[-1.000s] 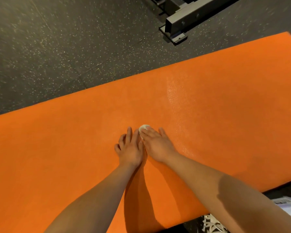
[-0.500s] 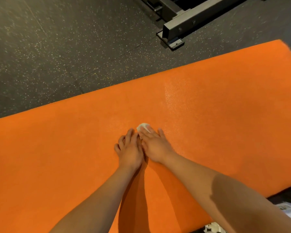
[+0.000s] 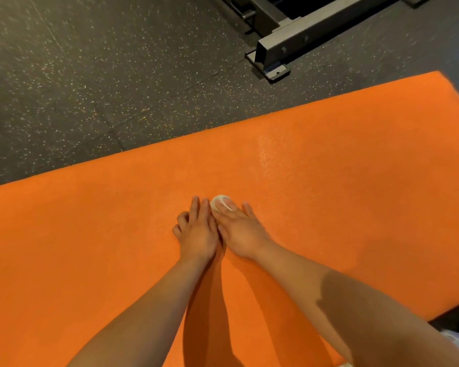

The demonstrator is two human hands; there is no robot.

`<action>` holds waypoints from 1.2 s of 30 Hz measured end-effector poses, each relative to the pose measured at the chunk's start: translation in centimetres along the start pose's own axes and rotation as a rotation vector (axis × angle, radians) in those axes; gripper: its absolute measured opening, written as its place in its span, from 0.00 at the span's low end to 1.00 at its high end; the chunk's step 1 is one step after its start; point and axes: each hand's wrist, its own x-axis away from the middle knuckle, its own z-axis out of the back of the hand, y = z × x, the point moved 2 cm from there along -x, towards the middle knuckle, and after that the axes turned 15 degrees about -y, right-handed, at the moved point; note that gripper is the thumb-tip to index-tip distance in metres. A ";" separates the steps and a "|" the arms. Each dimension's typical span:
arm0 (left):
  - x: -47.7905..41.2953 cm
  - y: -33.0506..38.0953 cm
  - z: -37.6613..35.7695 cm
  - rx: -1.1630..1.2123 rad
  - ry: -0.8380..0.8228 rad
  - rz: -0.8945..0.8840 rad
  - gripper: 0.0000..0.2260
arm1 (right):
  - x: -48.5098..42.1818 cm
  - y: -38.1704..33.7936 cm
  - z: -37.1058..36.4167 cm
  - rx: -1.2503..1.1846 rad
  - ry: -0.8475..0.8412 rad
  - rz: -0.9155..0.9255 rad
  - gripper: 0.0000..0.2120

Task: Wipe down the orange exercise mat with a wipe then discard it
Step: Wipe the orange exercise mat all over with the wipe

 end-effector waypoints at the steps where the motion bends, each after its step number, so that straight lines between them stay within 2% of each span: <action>1: 0.0 0.1 0.0 -0.027 -0.022 0.004 0.24 | 0.2 0.9 0.5 0.006 0.016 -0.057 0.28; 4: 0.3 0.0 0.0 -0.069 -0.048 -0.006 0.25 | 0.7 4.6 2.7 -0.154 0.095 -0.343 0.29; 6: 0.3 0.0 0.1 -0.067 -0.057 -0.007 0.25 | 0.4 5.3 3.3 -0.215 0.113 -0.439 0.29; 8: 0.1 0.0 0.3 -0.065 -0.064 -0.004 0.25 | -0.4 3.9 3.1 -0.245 0.119 -0.413 0.29; 12: -0.3 0.1 0.8 -0.035 0.015 -0.027 0.23 | -2.1 0.1 2.4 -0.162 0.038 -0.143 0.28; 15: -1.0 0.2 0.9 0.046 0.025 -0.043 0.22 | -2.3 0.8 2.9 -0.050 -0.020 -0.045 0.27; 17: -1.6 0.4 0.8 0.026 -0.009 -0.040 0.23 | -2.1 2.7 3.6 0.034 0.005 -0.095 0.28; 18: -1.8 0.6 0.8 0.007 -0.028 -0.029 0.24 | -1.9 3.9 4.0 0.016 0.047 -0.181 0.28; 21: -2.2 0.9 0.9 -0.017 -0.052 0.003 0.24 | -2.4 6.1 4.9 -0.191 0.164 -0.456 0.29; 23: -2.6 1.1 1.6 0.006 -0.012 0.016 0.23 | -3.5 5.2 4.6 -0.235 0.189 -0.458 0.29; 24: -2.9 1.2 1.9 0.012 0.020 0.014 0.22 | -4.1 4.2 4.5 -0.238 0.194 -0.396 0.29; 27: -4.1 1.2 2.5 0.015 0.054 -0.008 0.22 | -5.6 0.7 3.7 -0.160 0.141 -0.061 0.27; 29: -4.6 0.7 2.4 0.038 0.024 0.008 0.23 | -5.8 -0.2 3.2 -0.063 0.091 0.036 0.26; 32: -4.6 -0.2 2.4 0.006 0.001 0.014 0.24 | -5.4 1.6 4.5 0.030 0.116 -0.038 0.26; 36: -4.9 0.3 2.9 0.021 -0.022 0.030 0.24 | -4.8 6.3 7.2 -0.085 0.212 -0.340 0.27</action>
